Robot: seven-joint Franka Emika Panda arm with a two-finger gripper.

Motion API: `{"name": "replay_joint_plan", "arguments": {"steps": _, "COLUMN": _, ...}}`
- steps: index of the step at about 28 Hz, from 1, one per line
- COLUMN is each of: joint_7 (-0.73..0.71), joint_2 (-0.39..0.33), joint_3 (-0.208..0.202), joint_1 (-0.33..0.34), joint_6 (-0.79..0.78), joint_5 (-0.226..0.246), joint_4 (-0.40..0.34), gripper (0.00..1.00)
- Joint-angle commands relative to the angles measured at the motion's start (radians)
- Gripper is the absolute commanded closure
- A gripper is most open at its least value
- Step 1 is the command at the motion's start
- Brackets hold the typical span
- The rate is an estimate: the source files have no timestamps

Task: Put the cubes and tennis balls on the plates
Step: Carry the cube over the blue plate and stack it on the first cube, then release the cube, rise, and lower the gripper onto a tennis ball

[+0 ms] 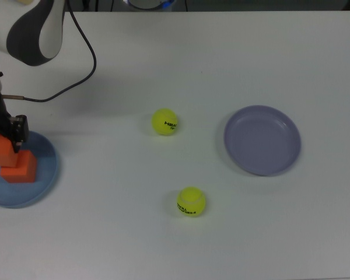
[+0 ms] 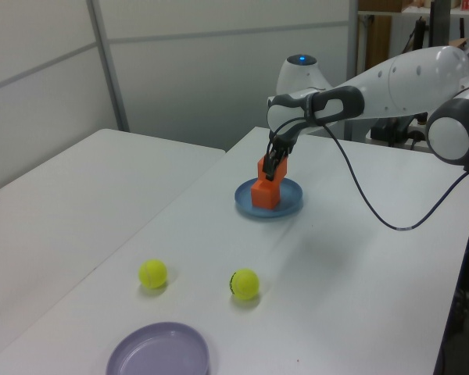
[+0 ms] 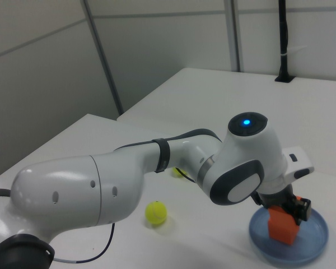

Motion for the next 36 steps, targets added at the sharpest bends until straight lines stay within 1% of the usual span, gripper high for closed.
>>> {"name": "replay_joint_plan", "arguments": {"steps": 1, "joint_7": 0.013, "joint_2": 0.017, "joint_3": 0.001, "joint_1": 0.01, "joint_6": 0.017, "joint_5": 0.011, "joint_4": 0.015, "gripper": 0.9}}
{"name": "replay_joint_plan", "arguments": {"steps": 6, "joint_7": 0.013, "joint_2": 0.026, "joint_3": 0.009, "joint_1": 0.013, "joint_6": 0.017, "joint_5": 0.011, "joint_4": 0.015, "gripper": 0.89}}
{"name": "replay_joint_plan", "arguments": {"steps": 7, "joint_7": 0.01, "joint_2": 0.026, "joint_3": 0.009, "joint_1": 0.013, "joint_6": 0.017, "joint_5": 0.01, "joint_4": 0.015, "gripper": 0.82}}
{"name": "replay_joint_plan", "arguments": {"steps": 8, "joint_7": 0.011, "joint_2": 0.026, "joint_3": 0.009, "joint_1": 0.013, "joint_6": 0.017, "joint_5": 0.01, "joint_4": 0.014, "gripper": 0.59}}
{"name": "replay_joint_plan", "arguments": {"steps": 9, "joint_7": 0.014, "joint_2": 0.025, "joint_3": 0.009, "joint_1": 0.013, "joint_6": 0.015, "joint_5": 0.011, "joint_4": 0.012, "gripper": 0.15}}
{"name": "replay_joint_plan", "arguments": {"steps": 10, "joint_7": 0.005, "joint_2": 0.023, "joint_3": 0.009, "joint_1": 0.012, "joint_6": 0.015, "joint_5": 0.007, "joint_4": 0.011, "gripper": 0.0}}
{"name": "replay_joint_plan", "arguments": {"steps": 12, "joint_7": 0.007, "joint_2": 0.008, "joint_3": 0.009, "joint_1": 0.003, "joint_6": 0.009, "joint_5": 0.016, "joint_4": 0.009, "gripper": 0.0}}
{"name": "replay_joint_plan", "arguments": {"steps": 15, "joint_7": 0.008, "joint_2": -0.032, "joint_3": 0.009, "joint_1": 0.003, "joint_6": -0.008, "joint_5": 0.015, "joint_4": 0.001, "gripper": 0.0}}
{"name": "replay_joint_plan", "arguments": {"steps": 16, "joint_7": 0.008, "joint_2": -0.064, "joint_3": 0.009, "joint_1": 0.001, "joint_6": -0.056, "joint_5": 0.015, "joint_4": -0.009, "gripper": 0.0}}
{"name": "replay_joint_plan", "arguments": {"steps": 20, "joint_7": 0.008, "joint_2": -0.132, "joint_3": 0.006, "joint_1": 0.003, "joint_6": -0.193, "joint_5": 0.015, "joint_4": -0.009, "gripper": 0.0}}
{"name": "replay_joint_plan", "arguments": {"steps": 21, "joint_7": 0.007, "joint_2": -0.171, "joint_3": 0.01, "joint_1": 0.007, "joint_6": -0.268, "joint_5": 0.013, "joint_4": -0.009, "gripper": 0.0}}
{"name": "replay_joint_plan", "arguments": {"steps": 25, "joint_7": 0.008, "joint_2": -0.239, "joint_3": 0.024, "joint_1": 0.022, "joint_6": -0.397, "joint_5": 0.015, "joint_4": -0.009, "gripper": 0.0}}
{"name": "replay_joint_plan", "arguments": {"steps": 26, "joint_7": 0.008, "joint_2": -0.265, "joint_3": 0.054, "joint_1": 0.035, "joint_6": -0.452, "joint_5": 0.015, "joint_4": -0.009, "gripper": 0.0}}
{"name": "replay_joint_plan", "arguments": {"steps": 30, "joint_7": 0.011, "joint_2": -0.297, "joint_3": 0.125, "joint_1": 0.05, "joint_6": -0.542, "joint_5": 0.004, "joint_4": -0.019, "gripper": 0.0}}
{"name": "replay_joint_plan", "arguments": {"steps": 31, "joint_7": 0.019, "joint_2": -0.308, "joint_3": 0.156, "joint_1": 0.058, "joint_6": -0.549, "joint_5": 0.004, "joint_4": -0.04, "gripper": 0.0}}
{"name": "replay_joint_plan", "arguments": {"steps": 35, "joint_7": 0.046, "joint_2": -0.336, "joint_3": 0.213, "joint_1": 0.064, "joint_6": -0.52, "joint_5": 0.004, "joint_4": -0.121, "gripper": 0.0}}
{"name": "replay_joint_plan", "arguments": {"steps": 36, "joint_7": 0.05, "joint_2": -0.345, "joint_3": 0.237, "joint_1": 0.067, "joint_6": -0.479, "joint_5": 0.004, "joint_4": -0.164, "gripper": 0.0}}
